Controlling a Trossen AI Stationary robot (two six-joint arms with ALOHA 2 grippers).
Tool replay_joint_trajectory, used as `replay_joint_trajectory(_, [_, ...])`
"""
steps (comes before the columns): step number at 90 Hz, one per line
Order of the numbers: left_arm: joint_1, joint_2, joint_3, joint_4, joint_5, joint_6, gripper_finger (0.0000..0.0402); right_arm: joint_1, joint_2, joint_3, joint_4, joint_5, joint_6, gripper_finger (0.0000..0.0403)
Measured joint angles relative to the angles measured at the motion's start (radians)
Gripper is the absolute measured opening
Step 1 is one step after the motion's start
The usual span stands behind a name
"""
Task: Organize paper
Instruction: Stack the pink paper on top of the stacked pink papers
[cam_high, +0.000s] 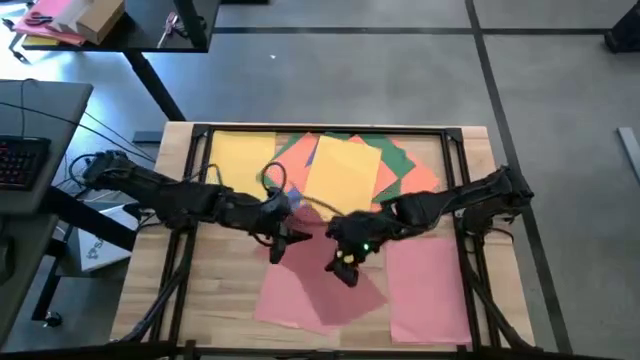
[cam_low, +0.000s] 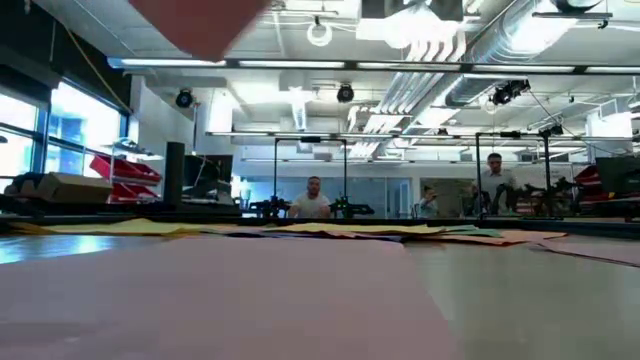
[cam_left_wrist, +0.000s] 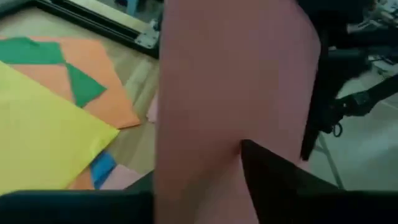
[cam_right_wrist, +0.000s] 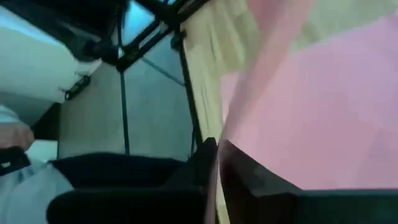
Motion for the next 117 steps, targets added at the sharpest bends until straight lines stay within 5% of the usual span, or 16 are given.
replay_joint_trajectory(20, [0.064, 0.108, 0.017, 0.084, 0.283, -0.027, 0.0160, 0.045, 0.000, -0.084, -0.123, 0.080, 0.225, 0.0000])
replay_joint_trajectory(45, [0.183, 0.031, 0.021, 0.014, 0.489, 0.035, 0.0172, 0.075, -0.005, -0.136, -0.288, 0.148, 0.417, 0.0000])
replay_joint_trajectory(64, [0.267, -0.193, 0.022, -0.245, 0.322, 0.169, 0.0172, 0.123, -0.060, -0.137, -0.749, 0.186, 0.725, 0.0000])
replay_joint_trajectory(78, [0.312, -0.343, 0.022, -0.371, 0.125, 0.267, 0.0172, 0.178, -0.069, -0.137, -0.890, 0.155, 0.874, 0.0000])
replay_joint_trajectory(99, [0.379, -0.454, 0.022, -0.420, 0.053, 0.353, 0.0172, 0.258, -0.071, -0.154, -0.873, 0.074, 1.058, 0.0000])
replay_joint_trajectory(117, [0.418, -0.449, 0.022, -0.436, -0.019, 0.384, 0.0172, 0.322, -0.127, -0.400, -0.619, -0.045, 1.164, 0.0000])
